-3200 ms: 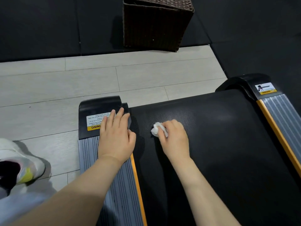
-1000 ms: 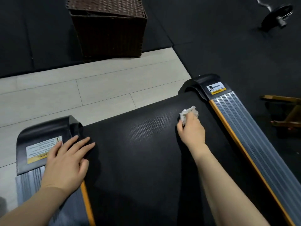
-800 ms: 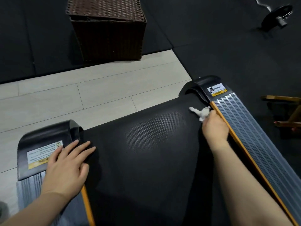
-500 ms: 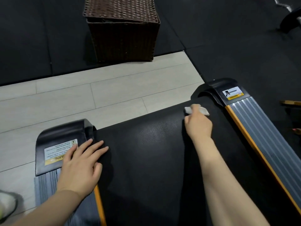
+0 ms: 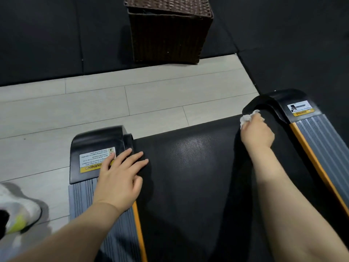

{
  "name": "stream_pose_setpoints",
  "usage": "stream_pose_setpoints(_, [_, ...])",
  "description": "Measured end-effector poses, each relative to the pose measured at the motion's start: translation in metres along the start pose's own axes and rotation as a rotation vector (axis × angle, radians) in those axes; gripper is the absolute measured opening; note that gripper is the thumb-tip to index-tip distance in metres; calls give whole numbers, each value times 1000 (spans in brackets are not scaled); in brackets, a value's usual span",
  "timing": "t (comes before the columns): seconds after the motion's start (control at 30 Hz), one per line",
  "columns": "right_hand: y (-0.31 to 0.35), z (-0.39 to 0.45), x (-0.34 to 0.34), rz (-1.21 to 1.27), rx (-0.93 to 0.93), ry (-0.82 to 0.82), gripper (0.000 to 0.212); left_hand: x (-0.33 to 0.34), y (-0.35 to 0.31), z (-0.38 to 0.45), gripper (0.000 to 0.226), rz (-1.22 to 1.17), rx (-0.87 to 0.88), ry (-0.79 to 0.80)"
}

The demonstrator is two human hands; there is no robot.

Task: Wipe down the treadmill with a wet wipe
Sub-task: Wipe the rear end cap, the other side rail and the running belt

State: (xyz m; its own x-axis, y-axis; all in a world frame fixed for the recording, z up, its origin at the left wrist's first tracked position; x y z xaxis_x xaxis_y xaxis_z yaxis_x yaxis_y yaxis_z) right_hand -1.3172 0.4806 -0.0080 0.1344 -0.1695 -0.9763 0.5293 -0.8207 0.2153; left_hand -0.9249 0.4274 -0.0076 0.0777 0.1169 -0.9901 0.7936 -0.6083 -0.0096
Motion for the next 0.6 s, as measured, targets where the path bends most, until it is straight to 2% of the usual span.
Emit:
stream_pose_setpoints(0.07, [33,-17,10,-12,-132,58,46,1,0,-1,54,3,6,-4])
stream_pose_setpoints(0.2, [136,-112,27,-46,-639,292,37,2,1,-1,56,-15,-12,-25])
stream_pose_setpoints(0.27, [172,-161,29,-24,-916,373,42,2,1,-1,58,-33,-32,-40])
stream_pose_setpoints(0.33, [183,-175,30,19,-1047,431,48,3,2,-3,60,-61,-51,-54])
stream_pose_setpoints(0.4, [172,-150,31,57,-931,477,43,2,2,-3,62,-86,-70,-55])
stream_pose_setpoints(0.5, [140,-99,23,146,-598,459,45,2,2,-5,64,-108,-92,-48])
stream_pose_setpoints(0.6, [142,-94,24,61,-630,447,31,3,2,-6,66,-155,-127,-37])
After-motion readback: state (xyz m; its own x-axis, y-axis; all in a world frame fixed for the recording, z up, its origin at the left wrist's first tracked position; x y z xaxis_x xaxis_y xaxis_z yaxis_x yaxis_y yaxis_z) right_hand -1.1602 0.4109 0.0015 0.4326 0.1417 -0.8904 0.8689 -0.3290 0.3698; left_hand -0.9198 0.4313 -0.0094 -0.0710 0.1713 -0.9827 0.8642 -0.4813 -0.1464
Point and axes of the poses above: each hand's wrist, its own z-axis towards the middle knuckle, its own x-axis out of the palm, y = z × x, the point moved 1 cm from there along z, towards the middle knuckle, and after that the axes turned 11 degrees about z, right-handed, at the moved point
